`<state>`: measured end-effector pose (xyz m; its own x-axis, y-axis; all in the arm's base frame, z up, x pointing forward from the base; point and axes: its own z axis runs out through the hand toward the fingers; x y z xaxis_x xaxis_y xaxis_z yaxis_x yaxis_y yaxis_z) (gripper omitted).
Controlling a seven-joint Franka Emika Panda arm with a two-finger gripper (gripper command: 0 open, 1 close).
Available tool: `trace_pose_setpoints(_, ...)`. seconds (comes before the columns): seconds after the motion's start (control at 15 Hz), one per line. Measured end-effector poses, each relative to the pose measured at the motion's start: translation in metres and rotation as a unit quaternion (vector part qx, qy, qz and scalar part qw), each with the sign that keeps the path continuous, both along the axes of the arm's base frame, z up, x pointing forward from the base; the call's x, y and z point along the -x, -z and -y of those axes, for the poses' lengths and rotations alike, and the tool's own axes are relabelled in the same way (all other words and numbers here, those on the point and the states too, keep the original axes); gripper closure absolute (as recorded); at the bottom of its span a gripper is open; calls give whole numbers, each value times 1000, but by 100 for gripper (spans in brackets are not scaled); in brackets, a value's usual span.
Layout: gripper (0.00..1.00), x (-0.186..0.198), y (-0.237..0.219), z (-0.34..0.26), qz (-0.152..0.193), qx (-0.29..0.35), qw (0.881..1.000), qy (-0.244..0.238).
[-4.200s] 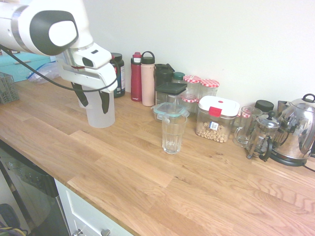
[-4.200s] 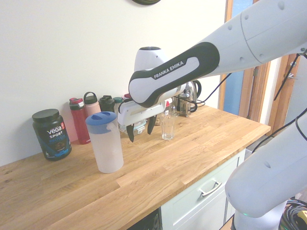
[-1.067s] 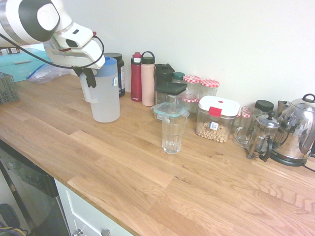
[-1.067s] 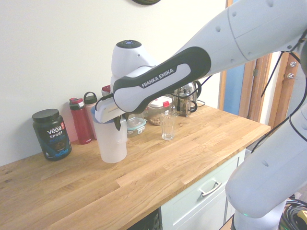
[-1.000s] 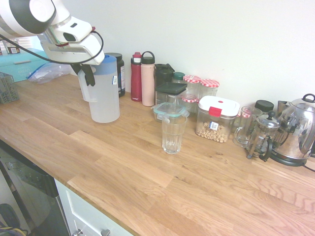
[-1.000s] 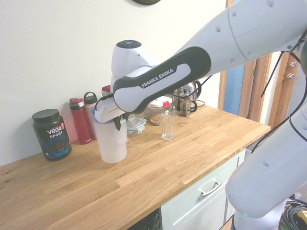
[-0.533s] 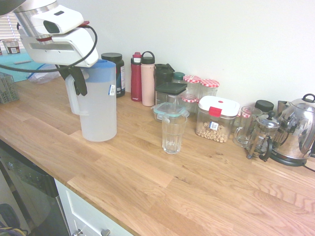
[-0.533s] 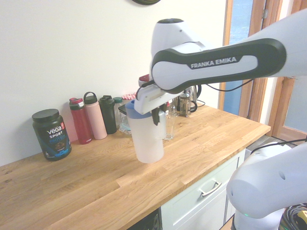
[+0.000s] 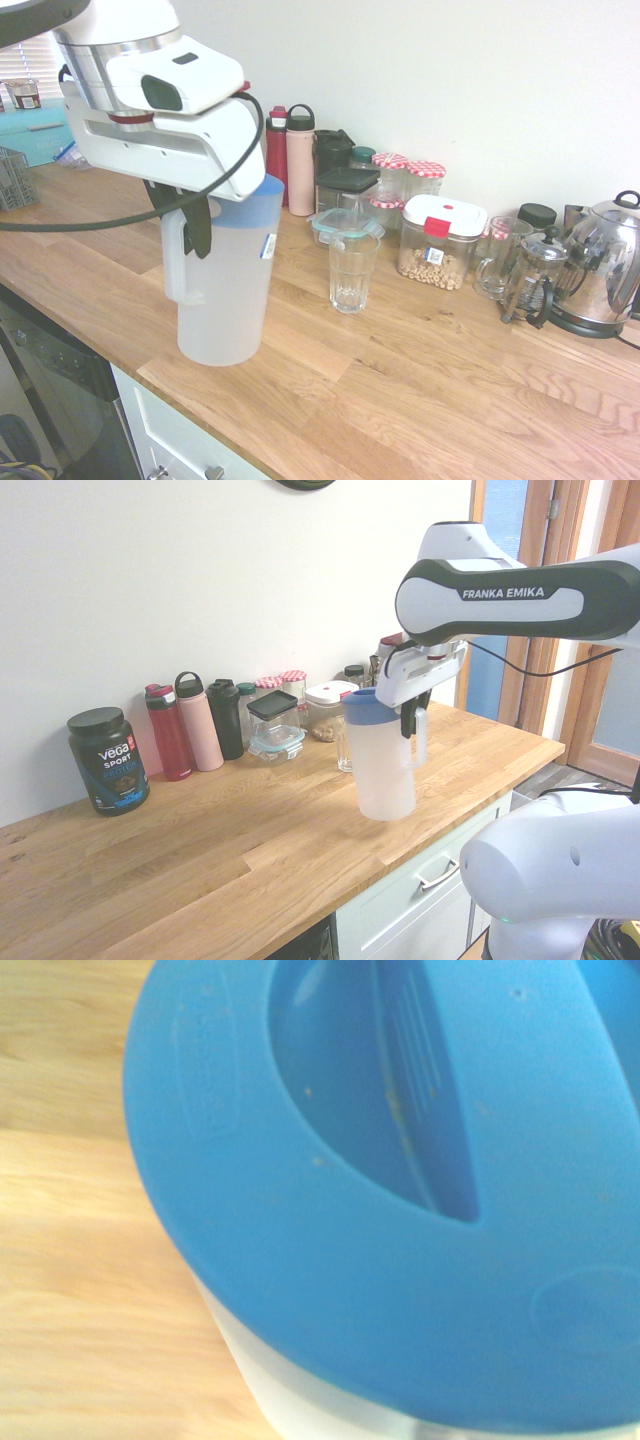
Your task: Pour me some water
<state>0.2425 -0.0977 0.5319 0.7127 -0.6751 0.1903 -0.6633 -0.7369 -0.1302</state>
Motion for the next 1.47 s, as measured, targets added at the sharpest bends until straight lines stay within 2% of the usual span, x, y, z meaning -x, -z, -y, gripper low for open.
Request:
trace_pose_setpoints(0.27,100,11,1,65,-12,-4,1000,17)
trace_pose_setpoints(0.53,100,-27,16,128,-15,40,997,60)
trace_pose_setpoints(0.67,100,-46,19,143,-23,54,997,57)
trace_pose_setpoints(0.8,100,-66,9,147,-32,76,996,32)
trace_pose_setpoints(1.0,100,-99,-13,134,-26,100,995,-4)
trace_pose_setpoints(1.13,100,-115,-21,116,-38,126,990,-55)
trace_pose_setpoints(1.33,100,-126,-19,94,-81,152,976,-135)
trace_pose_setpoints(1.47,100,-128,-21,90,-114,177,961,-179)
